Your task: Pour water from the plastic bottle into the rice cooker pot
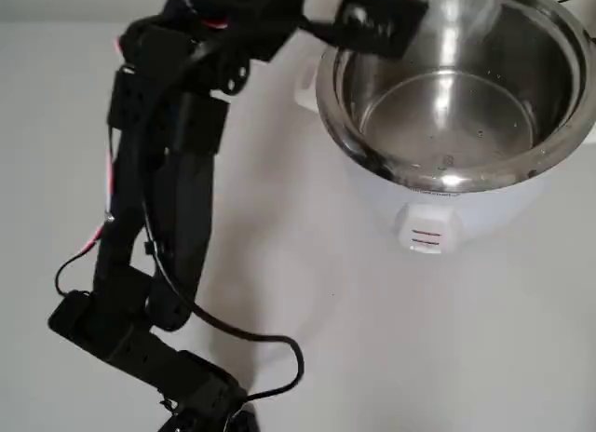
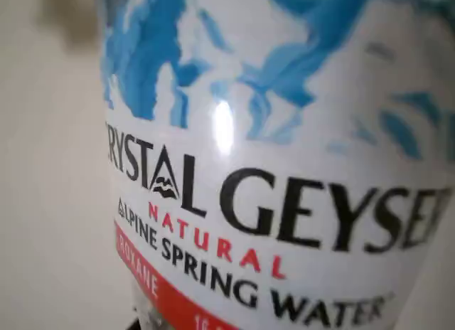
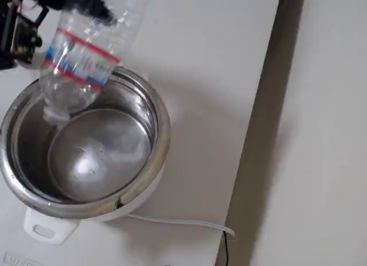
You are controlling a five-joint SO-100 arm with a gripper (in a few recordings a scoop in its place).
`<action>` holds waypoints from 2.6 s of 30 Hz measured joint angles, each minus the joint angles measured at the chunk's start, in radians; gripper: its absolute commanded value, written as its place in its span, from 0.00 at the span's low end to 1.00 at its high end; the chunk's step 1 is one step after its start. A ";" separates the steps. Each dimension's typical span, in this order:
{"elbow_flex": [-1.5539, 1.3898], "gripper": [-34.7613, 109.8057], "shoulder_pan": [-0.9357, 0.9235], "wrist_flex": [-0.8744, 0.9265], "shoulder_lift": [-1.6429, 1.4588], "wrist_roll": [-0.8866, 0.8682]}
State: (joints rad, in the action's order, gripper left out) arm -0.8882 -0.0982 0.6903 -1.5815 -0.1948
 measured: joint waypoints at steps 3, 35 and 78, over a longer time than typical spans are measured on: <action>0.000 0.28 0.074 0.035 0.000 0.276; -1.631 0.28 0.414 -1.290 -0.314 1.549; -0.885 0.57 0.230 -1.963 0.917 1.712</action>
State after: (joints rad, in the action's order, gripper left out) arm -1.7733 0.1319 -1.2732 -0.6642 1.5171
